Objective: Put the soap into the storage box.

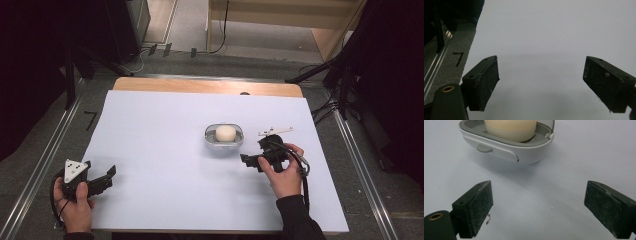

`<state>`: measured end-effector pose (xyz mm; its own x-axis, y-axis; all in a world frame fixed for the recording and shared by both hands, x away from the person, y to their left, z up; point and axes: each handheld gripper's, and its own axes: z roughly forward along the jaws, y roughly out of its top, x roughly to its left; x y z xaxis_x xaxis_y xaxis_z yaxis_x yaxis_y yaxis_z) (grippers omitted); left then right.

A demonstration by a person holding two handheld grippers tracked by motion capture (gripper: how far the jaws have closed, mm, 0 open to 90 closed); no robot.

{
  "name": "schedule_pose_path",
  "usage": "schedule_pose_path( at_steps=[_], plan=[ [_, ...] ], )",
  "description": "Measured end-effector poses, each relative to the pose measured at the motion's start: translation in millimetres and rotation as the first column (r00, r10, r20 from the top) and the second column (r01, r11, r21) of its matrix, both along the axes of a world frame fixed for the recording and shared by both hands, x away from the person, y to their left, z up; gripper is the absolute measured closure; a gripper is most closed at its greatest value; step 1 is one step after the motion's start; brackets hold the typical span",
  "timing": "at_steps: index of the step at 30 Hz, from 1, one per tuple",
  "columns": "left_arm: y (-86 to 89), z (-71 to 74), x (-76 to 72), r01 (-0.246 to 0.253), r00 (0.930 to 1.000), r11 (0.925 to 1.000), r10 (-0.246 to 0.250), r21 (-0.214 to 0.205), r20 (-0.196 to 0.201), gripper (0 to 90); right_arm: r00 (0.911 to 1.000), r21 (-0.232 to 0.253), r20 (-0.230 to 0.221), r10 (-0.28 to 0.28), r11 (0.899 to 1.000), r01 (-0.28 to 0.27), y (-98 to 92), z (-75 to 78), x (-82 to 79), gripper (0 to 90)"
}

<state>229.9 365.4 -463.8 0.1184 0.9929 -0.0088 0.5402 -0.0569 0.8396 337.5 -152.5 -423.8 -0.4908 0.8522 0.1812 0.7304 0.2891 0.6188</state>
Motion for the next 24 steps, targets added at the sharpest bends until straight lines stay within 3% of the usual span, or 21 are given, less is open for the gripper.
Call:
schedule_pose_path(
  at_steps=[24],
  plan=[
    [-0.5,0.2,-0.2,0.0,1.0,0.9999,0.0,0.01,-0.003,14.5,0.9976,0.028,0.004,-0.069,0.997,0.068,-44.6,-24.8,-22.9,7.8]
  ],
)
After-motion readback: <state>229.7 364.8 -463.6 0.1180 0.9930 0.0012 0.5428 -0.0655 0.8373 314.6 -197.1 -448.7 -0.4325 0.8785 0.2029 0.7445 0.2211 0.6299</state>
